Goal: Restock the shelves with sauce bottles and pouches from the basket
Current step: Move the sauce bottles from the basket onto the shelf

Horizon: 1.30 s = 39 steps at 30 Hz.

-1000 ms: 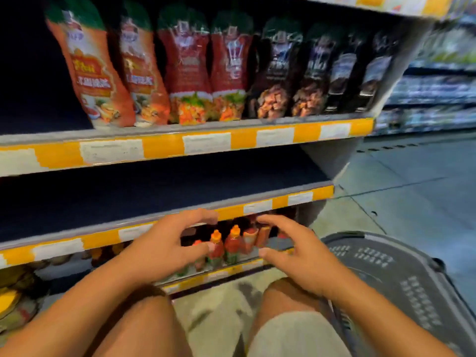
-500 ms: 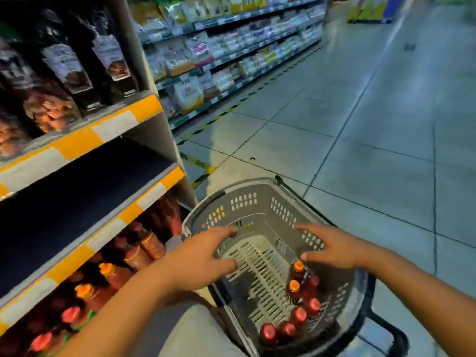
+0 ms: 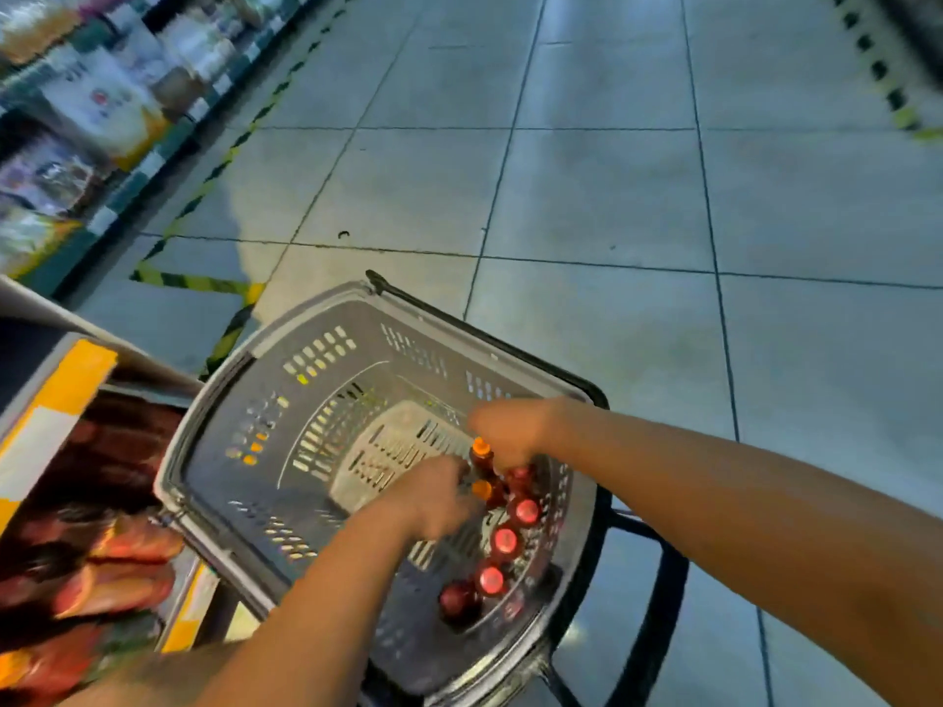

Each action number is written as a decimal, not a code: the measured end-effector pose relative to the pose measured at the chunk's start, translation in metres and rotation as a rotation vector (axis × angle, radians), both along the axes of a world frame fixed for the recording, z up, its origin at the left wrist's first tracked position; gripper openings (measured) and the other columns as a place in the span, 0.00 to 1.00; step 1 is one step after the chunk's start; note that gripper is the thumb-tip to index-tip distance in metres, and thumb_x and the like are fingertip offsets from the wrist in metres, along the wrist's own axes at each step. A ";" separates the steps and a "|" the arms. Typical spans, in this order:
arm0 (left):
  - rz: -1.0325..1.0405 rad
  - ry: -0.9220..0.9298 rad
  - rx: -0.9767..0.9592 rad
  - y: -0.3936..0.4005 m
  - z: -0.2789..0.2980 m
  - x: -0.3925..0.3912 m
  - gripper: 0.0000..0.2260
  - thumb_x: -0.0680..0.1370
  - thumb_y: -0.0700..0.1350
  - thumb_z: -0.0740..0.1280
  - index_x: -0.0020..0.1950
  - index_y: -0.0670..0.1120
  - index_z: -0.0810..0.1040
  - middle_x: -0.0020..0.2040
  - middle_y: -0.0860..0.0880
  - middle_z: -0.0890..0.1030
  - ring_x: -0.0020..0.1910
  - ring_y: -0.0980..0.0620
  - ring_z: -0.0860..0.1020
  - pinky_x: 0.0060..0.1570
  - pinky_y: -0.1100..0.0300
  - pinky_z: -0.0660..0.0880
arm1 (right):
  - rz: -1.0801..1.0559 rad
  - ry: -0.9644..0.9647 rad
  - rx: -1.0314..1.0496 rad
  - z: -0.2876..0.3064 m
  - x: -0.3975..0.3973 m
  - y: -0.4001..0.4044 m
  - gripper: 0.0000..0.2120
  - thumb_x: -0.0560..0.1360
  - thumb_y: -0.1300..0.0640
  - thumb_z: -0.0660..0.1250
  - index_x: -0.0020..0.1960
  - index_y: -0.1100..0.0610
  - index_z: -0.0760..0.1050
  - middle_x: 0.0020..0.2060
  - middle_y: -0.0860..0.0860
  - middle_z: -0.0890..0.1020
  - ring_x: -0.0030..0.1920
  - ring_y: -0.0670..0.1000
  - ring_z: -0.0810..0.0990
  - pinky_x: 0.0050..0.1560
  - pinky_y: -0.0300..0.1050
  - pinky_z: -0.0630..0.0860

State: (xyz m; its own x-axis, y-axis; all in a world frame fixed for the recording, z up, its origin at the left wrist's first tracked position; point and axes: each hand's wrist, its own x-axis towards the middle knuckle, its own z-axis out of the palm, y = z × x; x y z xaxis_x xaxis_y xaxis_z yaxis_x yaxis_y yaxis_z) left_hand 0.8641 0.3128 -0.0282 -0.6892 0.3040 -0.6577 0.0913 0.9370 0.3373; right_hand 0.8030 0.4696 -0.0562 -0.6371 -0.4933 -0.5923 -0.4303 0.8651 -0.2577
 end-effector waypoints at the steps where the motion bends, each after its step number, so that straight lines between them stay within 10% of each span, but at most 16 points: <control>1: 0.009 -0.010 0.021 0.004 -0.010 0.001 0.06 0.79 0.50 0.68 0.51 0.49 0.81 0.53 0.44 0.83 0.54 0.45 0.80 0.44 0.67 0.73 | 0.015 -0.025 0.020 -0.008 -0.003 -0.004 0.15 0.72 0.58 0.76 0.40 0.54 0.69 0.33 0.50 0.74 0.35 0.53 0.77 0.33 0.43 0.74; 4: 0.025 -0.019 0.057 0.014 -0.037 0.005 0.09 0.80 0.47 0.65 0.40 0.56 0.71 0.44 0.56 0.78 0.48 0.51 0.77 0.33 0.74 0.66 | 0.050 -0.077 0.074 -0.026 -0.010 -0.012 0.05 0.74 0.62 0.74 0.46 0.57 0.78 0.37 0.52 0.78 0.38 0.54 0.78 0.41 0.46 0.76; 11: 0.117 -0.037 0.038 0.015 -0.081 0.014 0.13 0.80 0.46 0.66 0.64 0.50 0.73 0.59 0.46 0.80 0.56 0.45 0.79 0.60 0.49 0.76 | -0.052 -0.090 -0.011 -0.066 -0.020 -0.020 0.13 0.82 0.62 0.60 0.60 0.66 0.79 0.51 0.60 0.80 0.48 0.55 0.77 0.55 0.50 0.78; 22: 0.301 -0.182 0.221 0.016 -0.114 0.016 0.22 0.81 0.48 0.68 0.73 0.54 0.68 0.63 0.52 0.81 0.62 0.50 0.79 0.67 0.52 0.73 | -0.055 -0.102 0.120 -0.074 -0.029 -0.033 0.13 0.82 0.63 0.63 0.65 0.63 0.76 0.62 0.61 0.78 0.60 0.61 0.80 0.61 0.52 0.79; 39: 0.394 0.165 0.062 -0.032 -0.037 -0.004 0.11 0.72 0.48 0.69 0.48 0.53 0.67 0.50 0.44 0.82 0.52 0.39 0.81 0.45 0.53 0.75 | -0.023 0.097 0.063 -0.020 -0.017 -0.046 0.08 0.76 0.56 0.69 0.54 0.52 0.77 0.53 0.56 0.82 0.54 0.58 0.82 0.50 0.46 0.77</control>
